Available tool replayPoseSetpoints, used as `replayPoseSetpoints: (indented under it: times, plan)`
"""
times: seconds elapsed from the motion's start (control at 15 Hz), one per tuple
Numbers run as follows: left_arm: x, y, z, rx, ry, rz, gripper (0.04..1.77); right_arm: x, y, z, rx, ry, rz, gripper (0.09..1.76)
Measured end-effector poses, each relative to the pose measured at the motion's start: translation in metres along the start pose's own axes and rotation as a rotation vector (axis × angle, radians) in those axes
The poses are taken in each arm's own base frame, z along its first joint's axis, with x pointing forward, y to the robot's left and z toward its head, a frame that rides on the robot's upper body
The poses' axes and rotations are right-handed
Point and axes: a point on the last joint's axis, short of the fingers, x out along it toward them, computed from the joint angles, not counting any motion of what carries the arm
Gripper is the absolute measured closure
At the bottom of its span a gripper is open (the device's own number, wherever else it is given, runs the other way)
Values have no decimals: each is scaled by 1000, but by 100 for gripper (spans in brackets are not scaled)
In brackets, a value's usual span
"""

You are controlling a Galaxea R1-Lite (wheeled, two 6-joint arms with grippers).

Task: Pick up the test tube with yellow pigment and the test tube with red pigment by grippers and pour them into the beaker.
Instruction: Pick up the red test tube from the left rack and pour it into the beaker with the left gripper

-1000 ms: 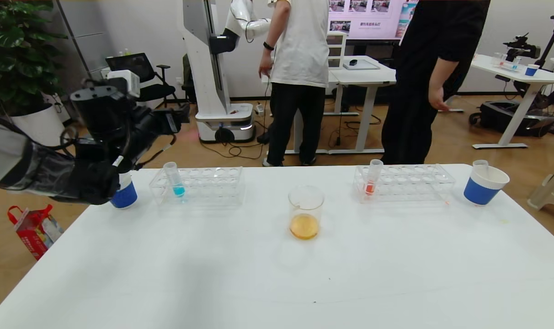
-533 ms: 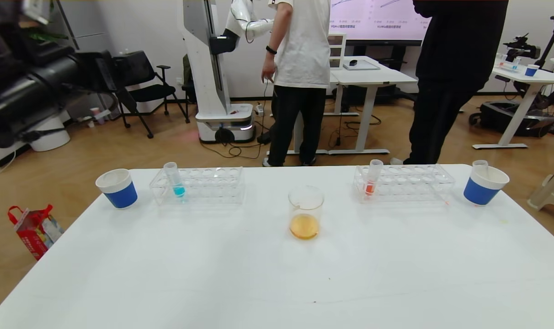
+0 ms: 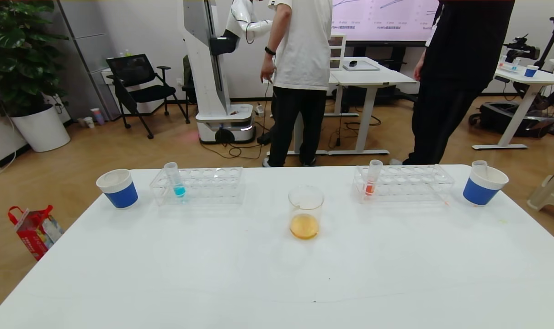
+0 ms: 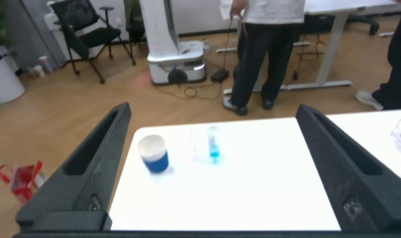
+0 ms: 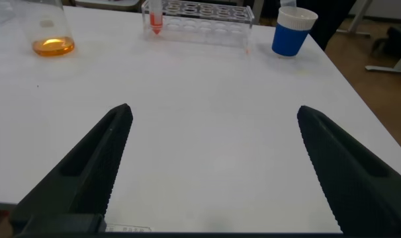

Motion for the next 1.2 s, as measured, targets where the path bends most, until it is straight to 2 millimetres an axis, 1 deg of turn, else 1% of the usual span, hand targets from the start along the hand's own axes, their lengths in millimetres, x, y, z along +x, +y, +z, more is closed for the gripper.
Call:
replayPoseSetpoints:
  times: [0.07,0.2,0.4,0.6,0.67,0.8,0.93,1.2]
  plan:
    - [-25,4,-4,5,24,21,8,0,0,0,0,0,0,11]
    - [-66,11,-12,4,25,77,8,0,0,0,0,0,0,11]
    - [-109,12,-27,0,-27,170,8,0,0,0,0,0,0,11]
    - [-142,3,-46,7,-107,136,8,0,0,0,1,0,0,11]
    - [-149,1,-51,2,-134,134,8,0,0,0,1,0,0,11]
    - [-163,-2,-50,-48,-211,139,8,0,0,0,1,0,0,11]
    - [-172,-3,-48,-52,-248,135,8,0,0,0,1,0,0,11]
    - [-179,2,-47,-56,-276,123,8,0,0,0,2,0,0,11]
